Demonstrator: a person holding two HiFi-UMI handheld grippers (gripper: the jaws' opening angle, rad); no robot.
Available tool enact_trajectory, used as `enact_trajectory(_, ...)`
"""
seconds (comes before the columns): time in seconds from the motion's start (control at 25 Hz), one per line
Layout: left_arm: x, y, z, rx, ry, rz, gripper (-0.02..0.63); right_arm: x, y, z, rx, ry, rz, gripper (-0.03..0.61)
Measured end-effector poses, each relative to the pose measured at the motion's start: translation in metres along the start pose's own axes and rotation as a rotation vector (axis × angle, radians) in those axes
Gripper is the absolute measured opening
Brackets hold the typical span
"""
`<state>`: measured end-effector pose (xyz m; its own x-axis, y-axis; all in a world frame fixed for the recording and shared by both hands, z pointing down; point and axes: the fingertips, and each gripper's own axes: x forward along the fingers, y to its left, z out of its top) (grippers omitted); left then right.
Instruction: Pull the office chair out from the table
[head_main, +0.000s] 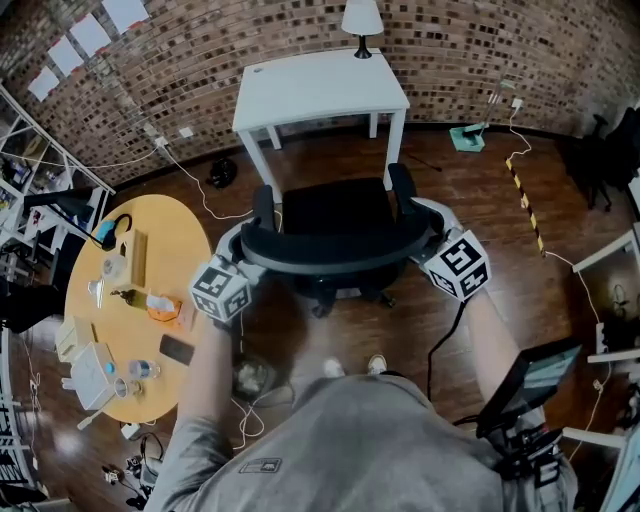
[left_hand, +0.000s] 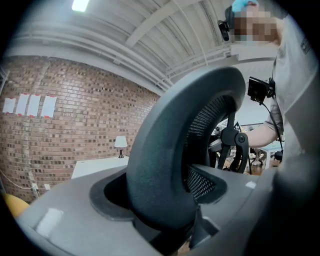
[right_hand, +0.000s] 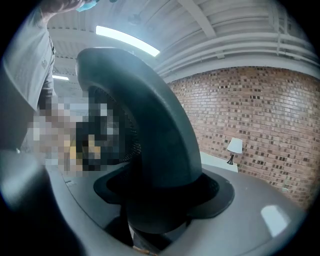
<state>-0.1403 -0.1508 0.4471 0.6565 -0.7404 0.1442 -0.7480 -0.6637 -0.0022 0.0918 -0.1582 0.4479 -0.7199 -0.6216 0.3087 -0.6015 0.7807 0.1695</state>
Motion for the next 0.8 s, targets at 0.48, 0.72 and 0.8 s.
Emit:
enact_trajectory(0.48, -0.0062, -0.0040, 0.0004, 0.001, -0.001, -0.004, 0.327, -0.0056, 0.0074, 0.0012, -0.004, -0.009, -0.001, 0.347)
enact_trajectory(0.72, -0.0053, -0.0038, -0.0007, 0.007, -0.008, -0.001, 0.327, -0.0048, 0.0067, -0.0009, -0.004, -0.006, -0.006, 0.350)
enact_trajectory(0.8, -0.0058, -0.0043, -0.0006, 0.013, -0.013, 0.001, 0.327, -0.0049, 0.0071, -0.0009, -0.004, -0.006, -0.009, 0.353)
